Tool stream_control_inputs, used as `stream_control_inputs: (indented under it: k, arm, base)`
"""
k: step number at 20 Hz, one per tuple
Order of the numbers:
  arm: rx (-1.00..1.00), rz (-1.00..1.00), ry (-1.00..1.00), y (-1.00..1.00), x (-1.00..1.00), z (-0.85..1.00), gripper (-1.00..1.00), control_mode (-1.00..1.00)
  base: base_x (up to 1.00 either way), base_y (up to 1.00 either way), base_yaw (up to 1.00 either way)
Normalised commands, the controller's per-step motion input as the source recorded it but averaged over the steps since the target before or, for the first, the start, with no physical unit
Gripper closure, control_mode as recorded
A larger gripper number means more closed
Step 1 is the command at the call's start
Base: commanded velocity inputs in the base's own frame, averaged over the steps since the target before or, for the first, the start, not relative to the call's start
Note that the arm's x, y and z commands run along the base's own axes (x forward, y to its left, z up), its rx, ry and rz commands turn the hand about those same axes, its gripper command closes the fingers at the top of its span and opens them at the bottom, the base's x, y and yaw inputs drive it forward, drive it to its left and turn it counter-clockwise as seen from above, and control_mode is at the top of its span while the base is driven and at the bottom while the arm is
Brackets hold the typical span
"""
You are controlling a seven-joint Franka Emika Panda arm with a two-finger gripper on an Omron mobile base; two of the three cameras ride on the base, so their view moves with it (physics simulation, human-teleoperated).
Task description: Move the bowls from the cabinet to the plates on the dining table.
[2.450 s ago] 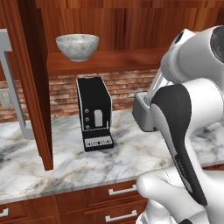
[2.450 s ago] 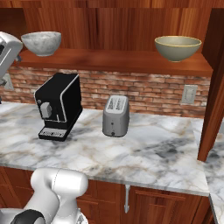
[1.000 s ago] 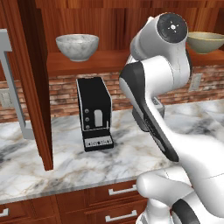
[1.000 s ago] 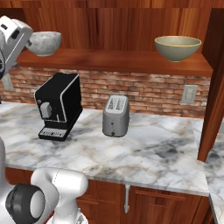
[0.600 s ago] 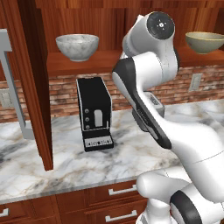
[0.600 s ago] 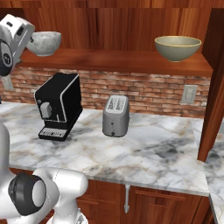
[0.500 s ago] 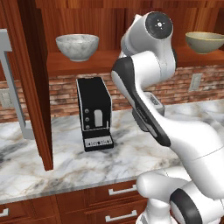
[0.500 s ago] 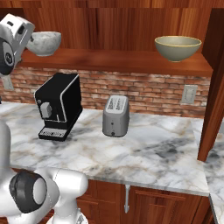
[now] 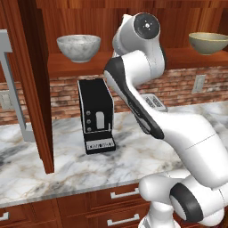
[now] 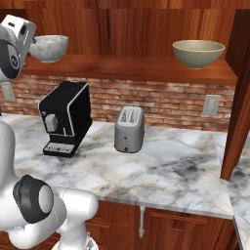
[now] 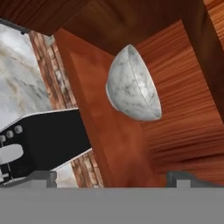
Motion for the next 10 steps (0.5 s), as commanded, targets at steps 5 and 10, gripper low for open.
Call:
stream_control_inputs:
  k: [5, 10]
  arm:
    - [-0.06, 0.00, -0.01, 0.27, 0.30, 0.00, -1.00, -1.00]
    - [-0.04, 0.00, -0.01, 0.18, 0.41, 0.00, -1.00, -1.00]
  base:
    - [0.00, 0.00, 0.00]
    - [0.00, 0.00, 0.00]
